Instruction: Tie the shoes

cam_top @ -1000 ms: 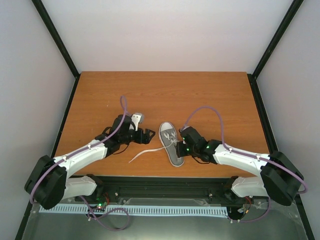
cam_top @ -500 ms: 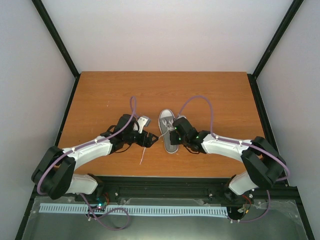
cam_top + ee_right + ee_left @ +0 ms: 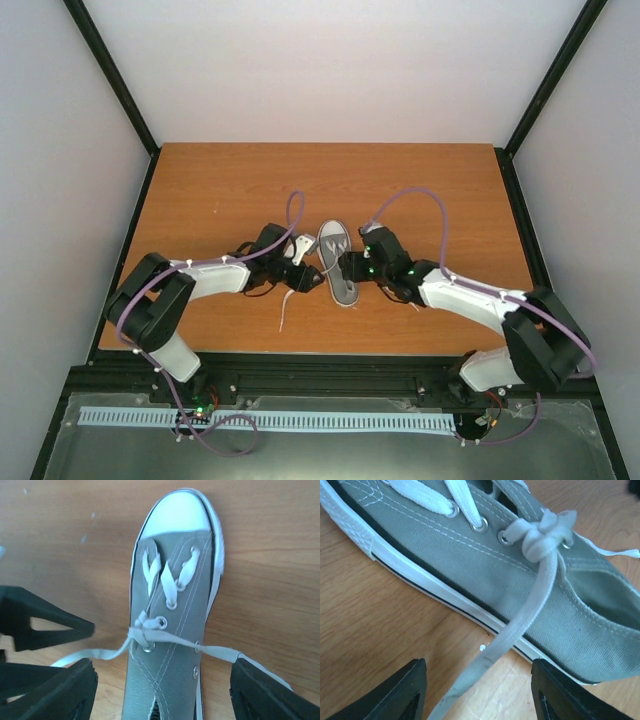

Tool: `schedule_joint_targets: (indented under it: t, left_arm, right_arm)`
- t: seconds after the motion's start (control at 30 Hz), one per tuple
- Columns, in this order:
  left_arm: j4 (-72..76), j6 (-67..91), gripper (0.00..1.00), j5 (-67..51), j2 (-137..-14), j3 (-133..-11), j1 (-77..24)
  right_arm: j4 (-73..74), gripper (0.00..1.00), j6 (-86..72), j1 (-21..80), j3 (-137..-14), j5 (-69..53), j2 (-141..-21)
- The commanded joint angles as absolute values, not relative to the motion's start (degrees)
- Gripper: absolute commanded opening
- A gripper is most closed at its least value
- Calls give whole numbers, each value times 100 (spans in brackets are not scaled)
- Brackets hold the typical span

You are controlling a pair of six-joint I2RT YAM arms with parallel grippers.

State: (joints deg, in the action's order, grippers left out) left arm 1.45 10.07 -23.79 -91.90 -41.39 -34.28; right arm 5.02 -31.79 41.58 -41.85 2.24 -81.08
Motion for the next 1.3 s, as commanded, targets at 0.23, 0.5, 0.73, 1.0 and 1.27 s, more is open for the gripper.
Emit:
schedule_joint_targets:
  t: [0.23, 0.5, 0.73, 1.0, 1.27]
  left_arm:
    - [352, 716, 42, -2426, -9842, -4702, -3656]
    - [360, 781, 21, -2202, -9977, -4705, -3741]
    - [608, 1048, 1, -2016, -9551, -4576, -3767]
    - [757, 1432, 1, -2549, -9174, -4691, -3768]
    - [958, 1598, 1, -2695, -9206, -4720, -3762]
  right_arm:
    - [944, 76, -2803, 2940, -3272, -445, -6829]
    - [1295, 78, -2820, 2526, -2954, -310, -6512]
    - [2038, 78, -2884, 2505, -3044, 27, -6645]
    - [2172, 72, -2804, 2572, -3025, -170, -7018]
    - [2079, 69, -2686, 2919, -3108, -51, -7364]
